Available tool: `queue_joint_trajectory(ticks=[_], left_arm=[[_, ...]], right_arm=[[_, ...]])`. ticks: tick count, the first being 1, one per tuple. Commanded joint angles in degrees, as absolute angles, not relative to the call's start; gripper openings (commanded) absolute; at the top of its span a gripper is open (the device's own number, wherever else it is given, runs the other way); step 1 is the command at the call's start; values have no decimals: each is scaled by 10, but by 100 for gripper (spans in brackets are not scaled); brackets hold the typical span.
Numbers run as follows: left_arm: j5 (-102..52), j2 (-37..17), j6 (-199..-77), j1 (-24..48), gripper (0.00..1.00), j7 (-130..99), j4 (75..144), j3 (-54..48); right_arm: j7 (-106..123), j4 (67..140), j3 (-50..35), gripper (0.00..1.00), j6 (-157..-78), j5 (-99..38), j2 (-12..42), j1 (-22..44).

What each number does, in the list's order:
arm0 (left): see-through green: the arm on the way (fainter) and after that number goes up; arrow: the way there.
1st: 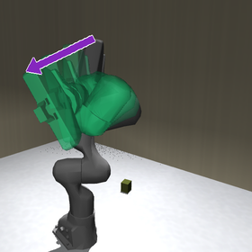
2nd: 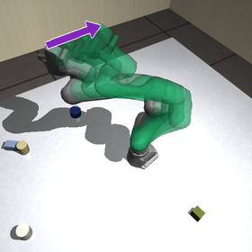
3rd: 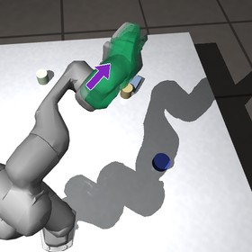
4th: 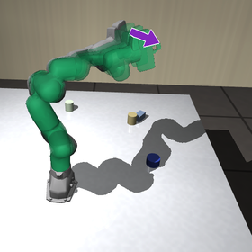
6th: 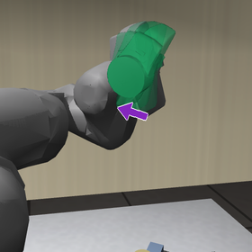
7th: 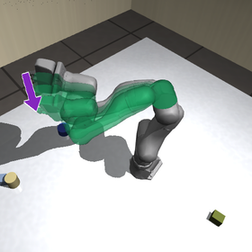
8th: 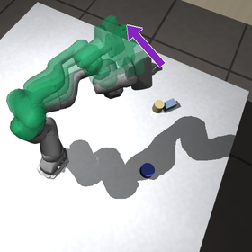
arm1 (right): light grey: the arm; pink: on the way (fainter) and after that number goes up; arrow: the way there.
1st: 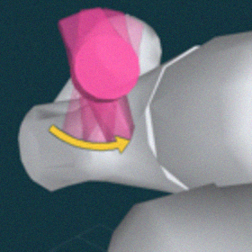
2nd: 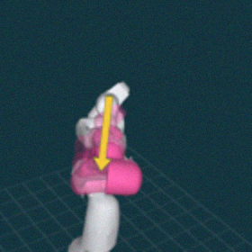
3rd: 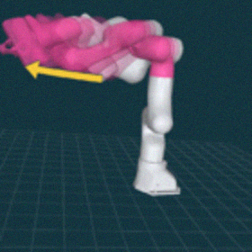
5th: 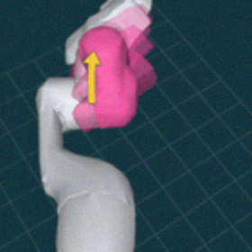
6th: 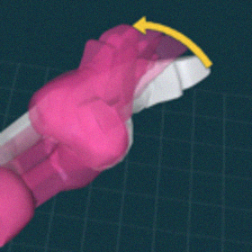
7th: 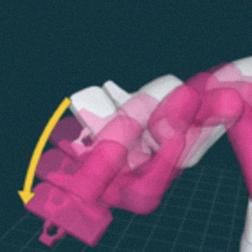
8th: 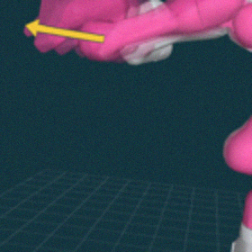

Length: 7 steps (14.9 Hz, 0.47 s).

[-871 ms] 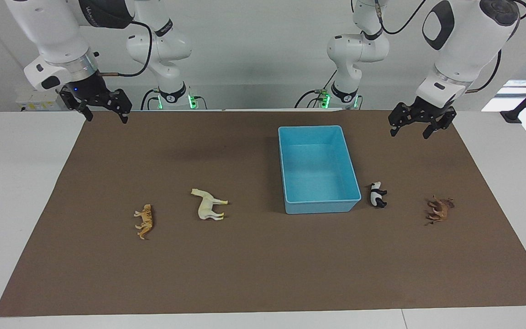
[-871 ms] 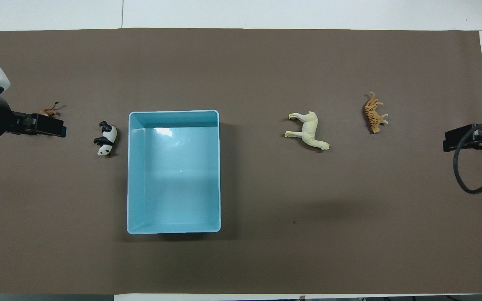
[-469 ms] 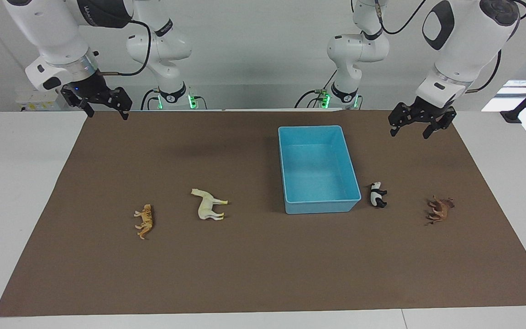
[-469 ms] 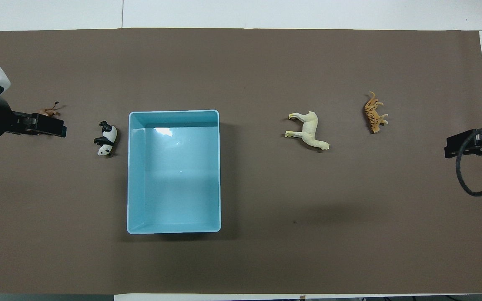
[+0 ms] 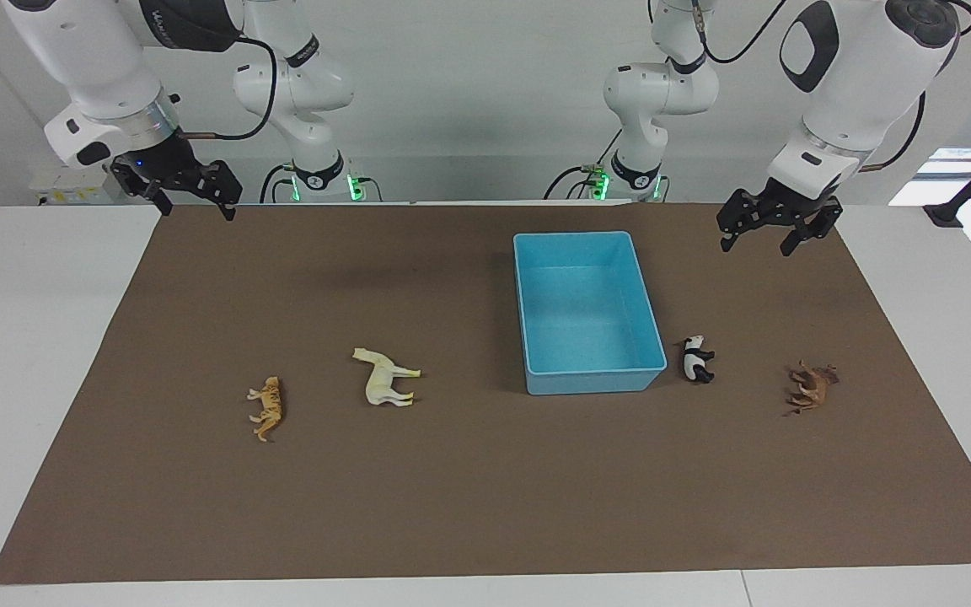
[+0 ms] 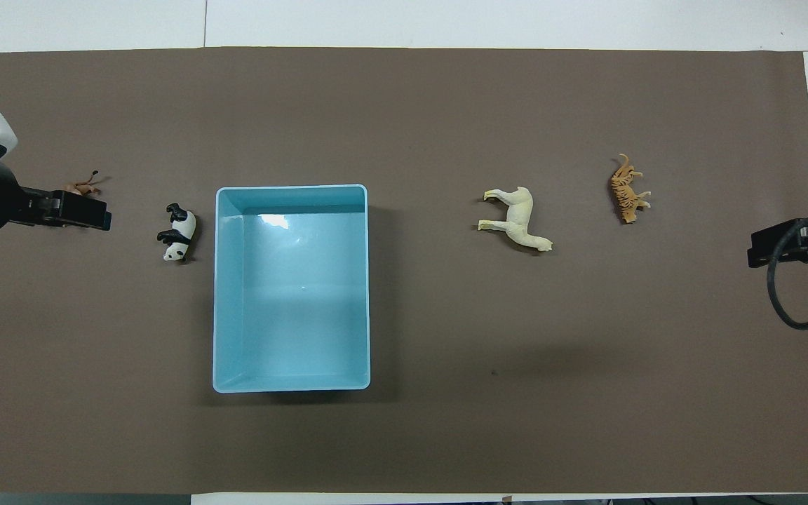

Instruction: Put all toys into storage box

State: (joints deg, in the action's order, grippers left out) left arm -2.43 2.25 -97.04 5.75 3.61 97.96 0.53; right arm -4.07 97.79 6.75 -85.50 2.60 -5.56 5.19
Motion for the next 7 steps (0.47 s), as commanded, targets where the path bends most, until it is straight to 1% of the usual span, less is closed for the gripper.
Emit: queue_joint_trajectory(ticks=[1, 3, 7], left_arm=[[-30, 37, -975, 54, 100, 43, 996, 5], [-30, 37, -975, 54, 100, 43, 996, 5], [-30, 38, -974, 54, 100, 43, 996, 5]], right_arm=[[-12, 991, 63, 100, -870, 23, -69, 51], [-1, 1003, 63, 100, -928, 26, -62, 50], [27, 1034, 62, 100, -1004, 26, -18, 45]])
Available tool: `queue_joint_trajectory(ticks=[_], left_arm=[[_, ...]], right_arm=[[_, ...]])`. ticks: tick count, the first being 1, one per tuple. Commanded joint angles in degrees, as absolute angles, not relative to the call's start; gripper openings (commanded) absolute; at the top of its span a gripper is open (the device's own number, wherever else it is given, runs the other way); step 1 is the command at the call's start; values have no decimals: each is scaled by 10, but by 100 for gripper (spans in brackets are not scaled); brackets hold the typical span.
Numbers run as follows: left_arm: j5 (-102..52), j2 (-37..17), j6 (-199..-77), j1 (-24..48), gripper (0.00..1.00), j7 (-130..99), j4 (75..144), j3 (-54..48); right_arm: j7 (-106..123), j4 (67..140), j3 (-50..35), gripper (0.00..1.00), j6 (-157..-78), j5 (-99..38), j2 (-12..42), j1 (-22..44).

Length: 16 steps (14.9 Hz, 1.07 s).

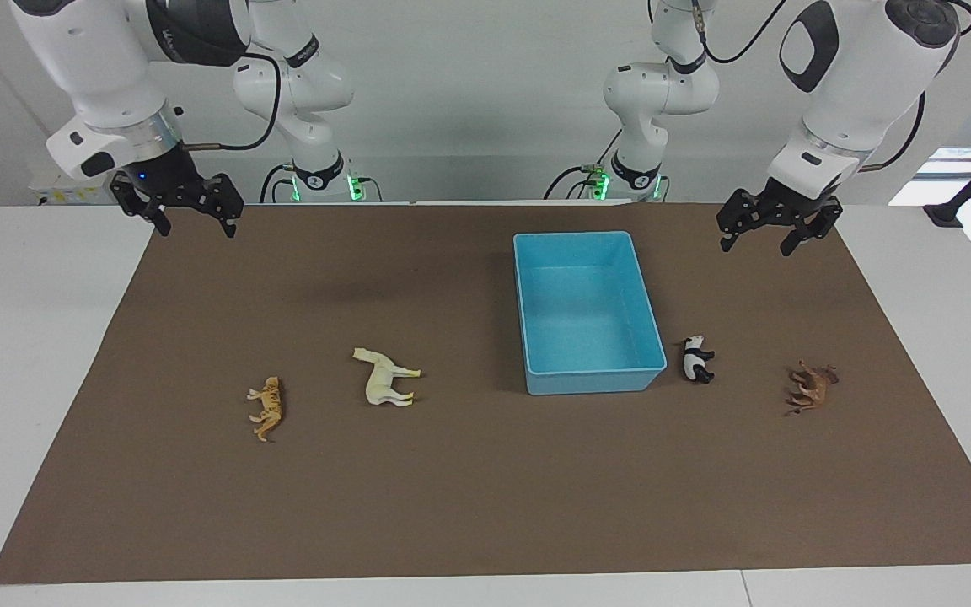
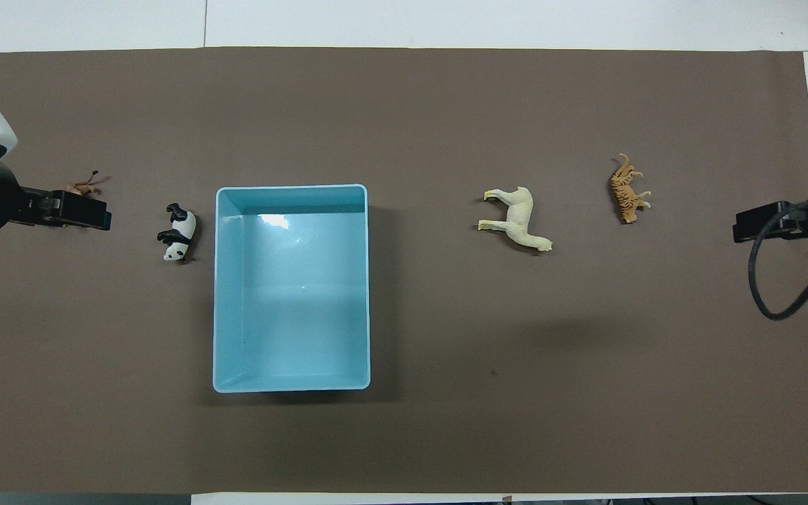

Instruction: Put all toys into storage box

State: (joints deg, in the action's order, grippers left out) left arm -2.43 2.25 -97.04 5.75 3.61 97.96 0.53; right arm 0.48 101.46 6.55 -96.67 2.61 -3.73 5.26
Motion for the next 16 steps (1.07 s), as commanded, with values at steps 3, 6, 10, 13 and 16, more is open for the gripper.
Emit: queue_joint_trajectory(ticks=[3, 6, 10, 13, 16], left_arm=[[-29, 37, -975, 38, 100, 40, 994, 10], [-29, 40, -963, 33, 100, 40, 997, 11], [28, 37, -982, 44, 100, 18, 1006, 6], [30, 30, -1075, 48, 100, -15, 1063, 6], [35, 5, -1214, 41, 100, -11, 1156, 7]], right_arm=[[68, 1034, 62, 100, -1053, 26, 34, 47], [78, 1039, 62, 100, -1119, 26, 74, 49], [103, 1047, 62, 100, -1198, 26, 120, 57], [103, 1051, 62, 100, -1234, 26, 148, 62], [106, 1056, 62, 100, -1274, 25, 185, 60]])
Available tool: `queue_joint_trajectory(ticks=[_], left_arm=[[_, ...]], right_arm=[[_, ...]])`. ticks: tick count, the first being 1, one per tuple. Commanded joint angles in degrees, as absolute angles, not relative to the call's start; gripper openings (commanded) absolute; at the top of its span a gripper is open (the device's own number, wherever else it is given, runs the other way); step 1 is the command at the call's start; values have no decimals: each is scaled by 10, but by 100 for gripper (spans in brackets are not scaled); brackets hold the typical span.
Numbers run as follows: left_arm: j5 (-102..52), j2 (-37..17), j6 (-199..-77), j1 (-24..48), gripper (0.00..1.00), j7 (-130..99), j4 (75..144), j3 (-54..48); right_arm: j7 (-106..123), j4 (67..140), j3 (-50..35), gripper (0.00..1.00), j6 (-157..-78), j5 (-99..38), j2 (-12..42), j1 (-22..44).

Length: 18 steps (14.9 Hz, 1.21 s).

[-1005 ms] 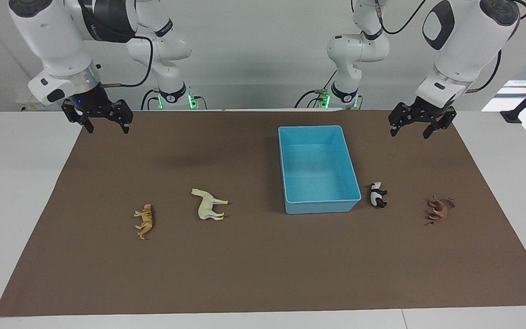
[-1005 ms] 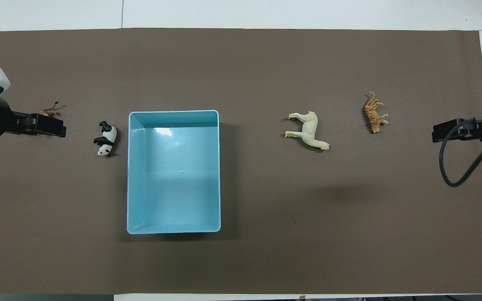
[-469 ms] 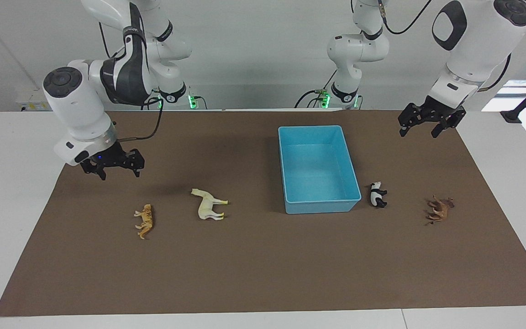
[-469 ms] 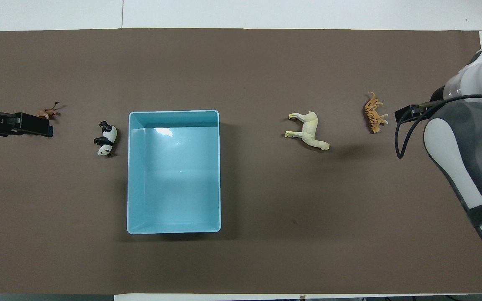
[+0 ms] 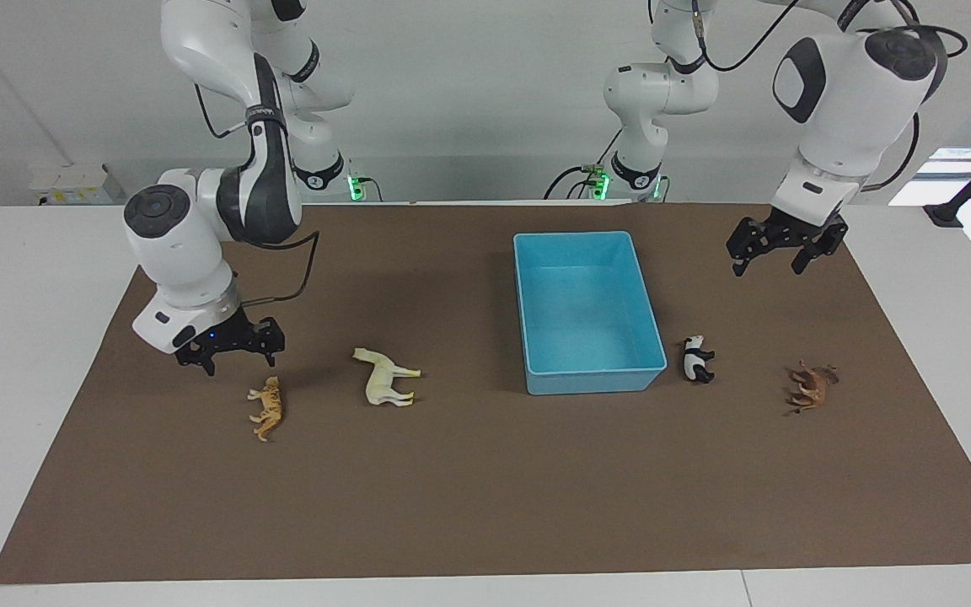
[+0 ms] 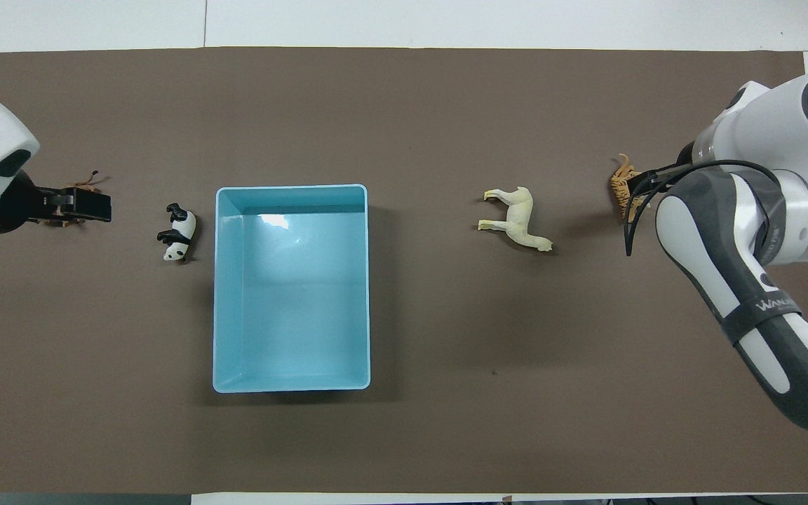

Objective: Put all toys into storage box
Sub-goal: 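Grasp the panda with the left gripper while the right gripper grasps the tiger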

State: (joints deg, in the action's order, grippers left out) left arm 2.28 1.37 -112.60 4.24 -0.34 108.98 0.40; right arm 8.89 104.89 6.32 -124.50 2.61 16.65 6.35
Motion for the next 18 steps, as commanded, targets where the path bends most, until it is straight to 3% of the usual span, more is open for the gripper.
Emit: queue_joint_trajectory(ticks=[1, 4, 7, 11, 18], left_arm=[[35, -11, -1251, 33, 100, -8, 1169, 7], [35, -73, -1330, 28, 100, -4, 1178, 7], [35, -83, -1345, 31, 100, -4, 1205, 6], [34, -132, -1368, 37, 100, -13, 1208, 5], [34, -134, -1360, 46, 100, -13, 1216, 4]], right_arm=[[107, 1057, 62, 100, -1280, 24, 192, 60], [152, 1075, 62, 100, -1310, 23, 200, 60], [176, 1103, 62, 100, -1365, 22, 206, 60], [176, 1105, 62, 100, -1377, 21, 220, 59], [159, 1123, 62, 100, -1408, 5, 229, 58]])
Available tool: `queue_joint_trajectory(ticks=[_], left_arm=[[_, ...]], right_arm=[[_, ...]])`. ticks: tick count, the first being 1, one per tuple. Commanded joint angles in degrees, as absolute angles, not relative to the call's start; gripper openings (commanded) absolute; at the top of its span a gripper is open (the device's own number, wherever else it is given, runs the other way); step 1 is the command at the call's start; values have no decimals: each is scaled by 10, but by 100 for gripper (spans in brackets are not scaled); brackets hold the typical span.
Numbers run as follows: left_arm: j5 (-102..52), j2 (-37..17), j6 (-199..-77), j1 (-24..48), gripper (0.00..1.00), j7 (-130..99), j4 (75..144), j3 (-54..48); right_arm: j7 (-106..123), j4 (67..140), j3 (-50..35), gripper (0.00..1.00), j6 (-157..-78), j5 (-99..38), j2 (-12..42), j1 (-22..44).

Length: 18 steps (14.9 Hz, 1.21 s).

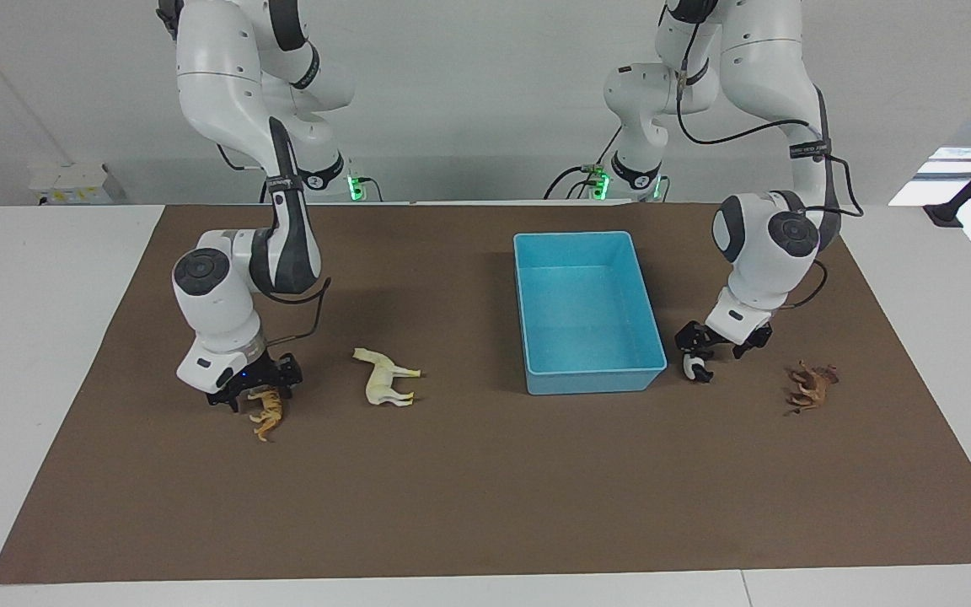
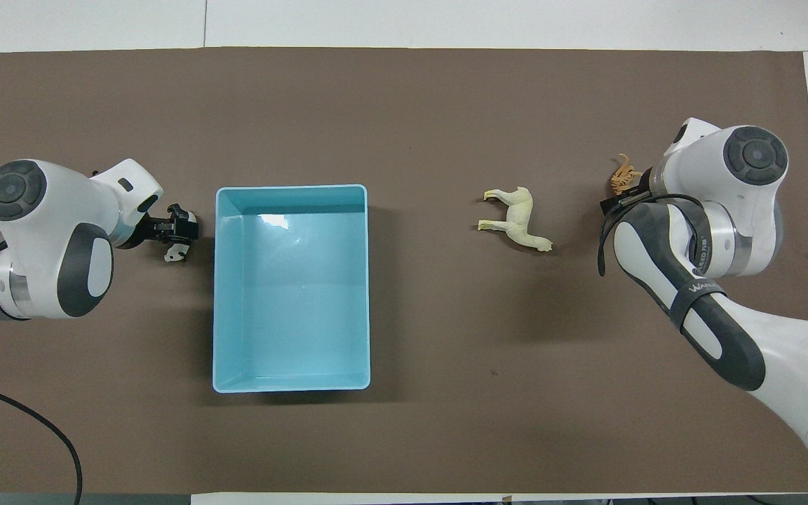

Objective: Put all toys into storage box
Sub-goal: 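Grasp the panda with the left gripper while the right gripper grasps the tiger, then drop the panda into the box with the left gripper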

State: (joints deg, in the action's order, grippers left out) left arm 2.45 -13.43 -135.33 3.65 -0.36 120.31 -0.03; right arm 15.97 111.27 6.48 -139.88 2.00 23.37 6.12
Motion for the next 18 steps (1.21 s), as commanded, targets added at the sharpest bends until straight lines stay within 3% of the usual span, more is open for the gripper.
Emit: queue_joint_trajectory(ticks=[1, 2, 4, 5, 6, 10, 11, 12, 15, 16, 18], left_arm=[[30, -135, -1349, 45, 100, -14, 1210, 4], [28, -135, -1339, 47, 100, -14, 1208, 4], [28, -134, -1340, 58, 100, -22, 1211, 4], [28, -134, -1339, 59, 100, -26, 1211, 4], [28, -134, -1340, 60, 100, -26, 1214, 4], [28, -133, -1333, 60, 100, -26, 1216, 4], [28, -134, -1332, 60, 94, -26, 1216, 4], [28, -134, -1332, 59, 85, -27, 1216, 4], [28, -134, -1325, 56, 31, -27, 1211, 4], [27, -134, -1318, 55, 17, -27, 1208, 4], [12, -137, -1307, 52, 13, -27, 1192, 4]], right_arm=[[154, 1124, 62, 99, -1410, 5, 230, 57], [154, 1124, 62, 90, -1406, 5, 230, 57], [153, 1123, 62, 46, -1404, 5, 230, 58], [150, 1122, 62, 17, -1403, 5, 230, 58], [138, 1122, 62, 0, -1403, 4, 230, 57], [117, 1114, 62, 0, -1390, 4, 230, 62], [117, 1112, 62, 0, -1387, 4, 230, 62], [117, 1108, 62, 0, -1385, 4, 229, 62], [117, 1095, 62, 0, -1367, 4, 229, 62], [117, 1093, 62, 0, -1366, 4, 229, 62], [116, 1086, 62, 0, -1358, 4, 224, 62]])
